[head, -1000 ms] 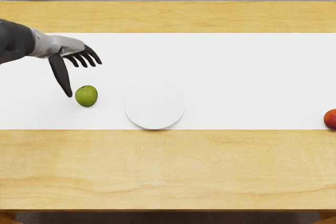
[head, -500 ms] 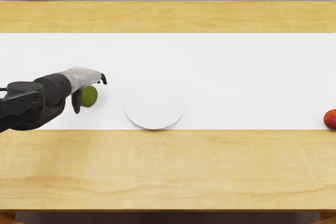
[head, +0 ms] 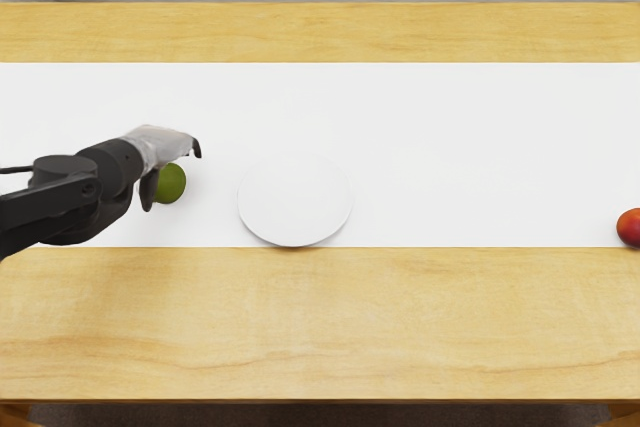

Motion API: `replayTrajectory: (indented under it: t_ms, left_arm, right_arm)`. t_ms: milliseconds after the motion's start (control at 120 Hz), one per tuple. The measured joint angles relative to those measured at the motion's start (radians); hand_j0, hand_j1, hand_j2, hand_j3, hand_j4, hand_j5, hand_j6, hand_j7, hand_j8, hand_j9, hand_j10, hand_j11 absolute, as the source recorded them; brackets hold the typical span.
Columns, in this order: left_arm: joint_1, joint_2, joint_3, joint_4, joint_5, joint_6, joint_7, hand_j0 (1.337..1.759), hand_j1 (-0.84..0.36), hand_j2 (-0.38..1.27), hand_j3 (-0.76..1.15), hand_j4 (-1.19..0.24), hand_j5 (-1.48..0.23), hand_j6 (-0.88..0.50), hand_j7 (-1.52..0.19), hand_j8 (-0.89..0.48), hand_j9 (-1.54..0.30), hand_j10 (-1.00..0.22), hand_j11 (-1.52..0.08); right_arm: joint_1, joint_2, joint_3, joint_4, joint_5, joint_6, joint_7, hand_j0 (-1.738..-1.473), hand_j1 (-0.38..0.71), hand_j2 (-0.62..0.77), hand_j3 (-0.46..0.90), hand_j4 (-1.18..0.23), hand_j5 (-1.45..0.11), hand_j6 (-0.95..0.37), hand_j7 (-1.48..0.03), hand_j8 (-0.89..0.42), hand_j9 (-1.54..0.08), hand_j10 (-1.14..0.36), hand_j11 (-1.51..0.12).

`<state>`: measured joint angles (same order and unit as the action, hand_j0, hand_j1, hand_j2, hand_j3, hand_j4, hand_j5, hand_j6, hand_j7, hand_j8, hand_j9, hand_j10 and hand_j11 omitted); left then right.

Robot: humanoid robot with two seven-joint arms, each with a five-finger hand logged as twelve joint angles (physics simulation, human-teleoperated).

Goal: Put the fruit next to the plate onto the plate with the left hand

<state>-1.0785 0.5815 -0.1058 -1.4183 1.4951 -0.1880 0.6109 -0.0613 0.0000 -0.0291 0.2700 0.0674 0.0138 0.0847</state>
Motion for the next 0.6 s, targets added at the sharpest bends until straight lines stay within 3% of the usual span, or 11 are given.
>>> replayTrajectory:
  t_ms: [283,600]
  left_arm:
    - [0.017,-0.014,0.011,0.0,0.004,0.002,0.0,1.658,0.01,0.06,0.0,-0.29,-0.37,-0.29,-0.37,-0.29,-0.37,-0.29,-0.37]
    - [0.017,-0.012,0.016,0.003,0.005,0.003,0.0,1.658,-0.08,0.08,0.0,-0.37,-0.47,-0.37,-0.47,-0.37,-0.47,-0.37,-0.47]
  right_arm:
    - [0.0,0.0,0.0,0.0,0.0,0.0,0.0,-1.658,-0.31,-0.01,0.0,-0.04,-0.05,-0.04,-0.05,-0.04,-0.05,-0.04,-0.05]
    - [0.0,0.0,0.0,0.0,0.0,0.0,0.0,-1.658,-0.31,-0.01,0.0,-0.04,-0.05,-0.04,-0.05,-0.04,-0.05,-0.04,-0.05]
